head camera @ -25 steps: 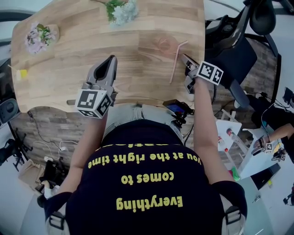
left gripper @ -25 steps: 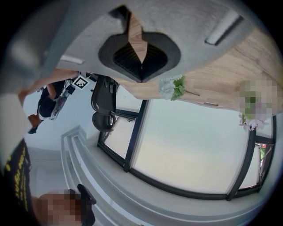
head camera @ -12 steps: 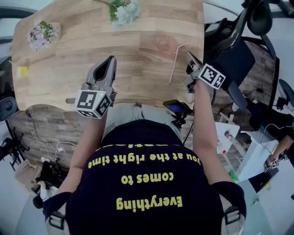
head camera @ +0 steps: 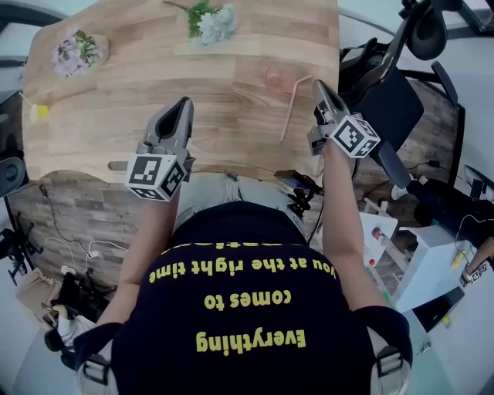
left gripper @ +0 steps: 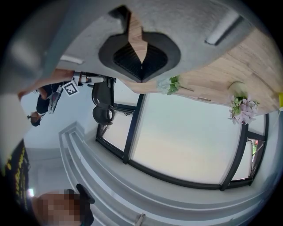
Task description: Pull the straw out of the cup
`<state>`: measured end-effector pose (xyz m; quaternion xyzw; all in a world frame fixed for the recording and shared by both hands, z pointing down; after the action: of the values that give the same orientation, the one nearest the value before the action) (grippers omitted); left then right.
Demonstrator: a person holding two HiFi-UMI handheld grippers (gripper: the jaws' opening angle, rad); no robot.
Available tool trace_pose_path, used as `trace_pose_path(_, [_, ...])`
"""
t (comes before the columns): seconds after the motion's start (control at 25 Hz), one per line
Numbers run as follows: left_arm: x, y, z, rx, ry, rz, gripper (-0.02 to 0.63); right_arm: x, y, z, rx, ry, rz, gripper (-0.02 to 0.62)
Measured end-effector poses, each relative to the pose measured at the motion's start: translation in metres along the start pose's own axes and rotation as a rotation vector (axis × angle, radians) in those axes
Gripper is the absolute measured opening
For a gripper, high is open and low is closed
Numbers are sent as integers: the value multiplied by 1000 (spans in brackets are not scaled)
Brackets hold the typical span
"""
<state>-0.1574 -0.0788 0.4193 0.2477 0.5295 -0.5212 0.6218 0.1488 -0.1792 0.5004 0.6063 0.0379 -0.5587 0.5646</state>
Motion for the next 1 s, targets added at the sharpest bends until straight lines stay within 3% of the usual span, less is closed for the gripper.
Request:
trace_pose_path(0.2, [1,5,-9,20,23,0,2,22,-26,-10,69,80,-134,7])
trace_pose_path(0.64, [7,20,-18,36,75,17,2,59,-63,-45,115,232,-454,6])
trace_pose_path(1.0, [12,28,-24,52,106,35,2,76,-67,-68,132,323,-469,6])
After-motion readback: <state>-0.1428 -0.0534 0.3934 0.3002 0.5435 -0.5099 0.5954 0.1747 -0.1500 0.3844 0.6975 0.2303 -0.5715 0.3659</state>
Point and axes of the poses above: the fingertips, and each gripper's own axes: z forward along the fingers, y to its right, x out of its top, the point moved 3 cm from there along -z, backward along the fingers
